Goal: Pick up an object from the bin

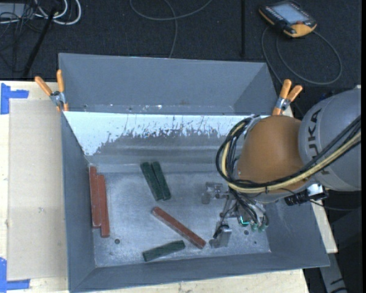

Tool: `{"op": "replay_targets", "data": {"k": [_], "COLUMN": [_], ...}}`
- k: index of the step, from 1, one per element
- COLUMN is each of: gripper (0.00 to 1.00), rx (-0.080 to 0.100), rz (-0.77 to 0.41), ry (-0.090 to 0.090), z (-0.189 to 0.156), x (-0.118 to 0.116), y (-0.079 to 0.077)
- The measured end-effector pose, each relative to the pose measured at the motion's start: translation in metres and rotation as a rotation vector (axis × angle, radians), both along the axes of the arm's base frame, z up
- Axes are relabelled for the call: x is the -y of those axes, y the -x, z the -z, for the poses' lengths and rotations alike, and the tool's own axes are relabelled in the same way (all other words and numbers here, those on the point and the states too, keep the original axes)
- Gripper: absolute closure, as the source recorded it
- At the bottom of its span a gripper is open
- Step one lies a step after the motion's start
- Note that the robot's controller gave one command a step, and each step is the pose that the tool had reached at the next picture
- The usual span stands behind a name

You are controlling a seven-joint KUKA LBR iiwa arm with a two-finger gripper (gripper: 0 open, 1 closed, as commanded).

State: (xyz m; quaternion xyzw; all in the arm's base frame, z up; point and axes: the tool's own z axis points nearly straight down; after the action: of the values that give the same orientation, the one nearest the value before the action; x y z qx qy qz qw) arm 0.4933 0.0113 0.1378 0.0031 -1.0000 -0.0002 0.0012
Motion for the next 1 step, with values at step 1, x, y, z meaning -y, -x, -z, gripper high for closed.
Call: {"op": "replay_targets", "data": {"k": [1], "gripper": [0.00], "rx": [0.000], "rz": [0.000], "ry": [0.000], "z": [0.0000], "x": [0.0000], "y": [0.0000]}}
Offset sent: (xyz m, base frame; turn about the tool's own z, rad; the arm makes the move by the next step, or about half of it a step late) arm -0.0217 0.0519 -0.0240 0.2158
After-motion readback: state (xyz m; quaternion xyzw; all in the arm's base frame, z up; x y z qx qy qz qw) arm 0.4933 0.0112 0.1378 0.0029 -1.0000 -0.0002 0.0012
